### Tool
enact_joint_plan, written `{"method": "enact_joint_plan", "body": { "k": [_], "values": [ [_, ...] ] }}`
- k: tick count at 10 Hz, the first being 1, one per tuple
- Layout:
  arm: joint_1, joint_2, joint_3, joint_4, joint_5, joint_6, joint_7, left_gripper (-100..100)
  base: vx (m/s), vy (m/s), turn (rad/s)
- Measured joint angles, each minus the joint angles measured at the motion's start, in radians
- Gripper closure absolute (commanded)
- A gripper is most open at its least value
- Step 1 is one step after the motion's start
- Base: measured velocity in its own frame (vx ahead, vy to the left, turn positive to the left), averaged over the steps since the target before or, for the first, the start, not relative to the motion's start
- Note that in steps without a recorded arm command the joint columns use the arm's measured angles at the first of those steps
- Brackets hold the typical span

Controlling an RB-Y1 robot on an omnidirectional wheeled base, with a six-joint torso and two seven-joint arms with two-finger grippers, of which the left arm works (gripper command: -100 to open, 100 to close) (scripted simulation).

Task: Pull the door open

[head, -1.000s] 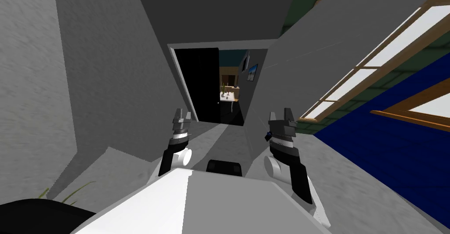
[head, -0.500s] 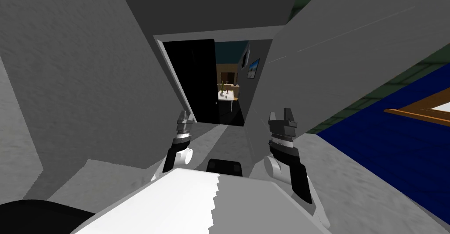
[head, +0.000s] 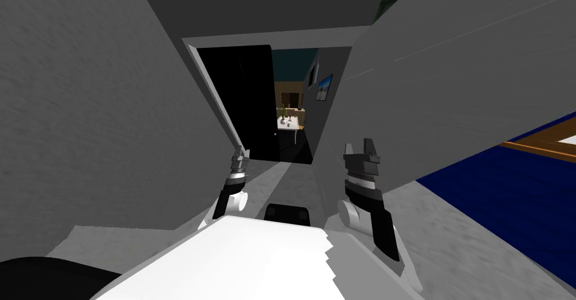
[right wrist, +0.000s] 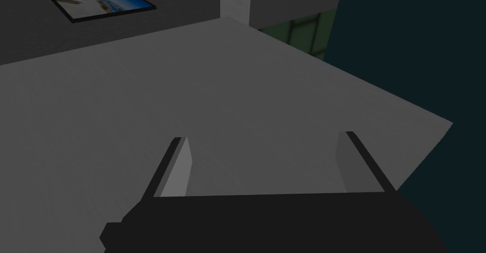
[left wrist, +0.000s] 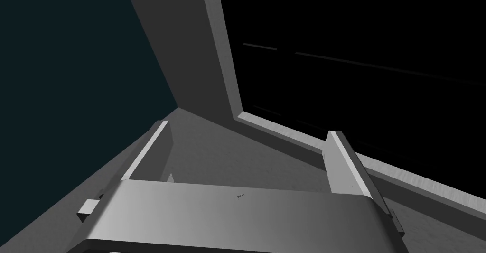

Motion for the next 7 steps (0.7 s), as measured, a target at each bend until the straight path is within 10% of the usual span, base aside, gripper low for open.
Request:
{"method": "enact_joint_plan", "body": {
  "k": [7],
  "values": [
    [-0.038, 0.027, 0.002, 0.156, 0.005, -0.028, 0.031, -100, 0.122, 0.011, -0.033]
  ]
}}
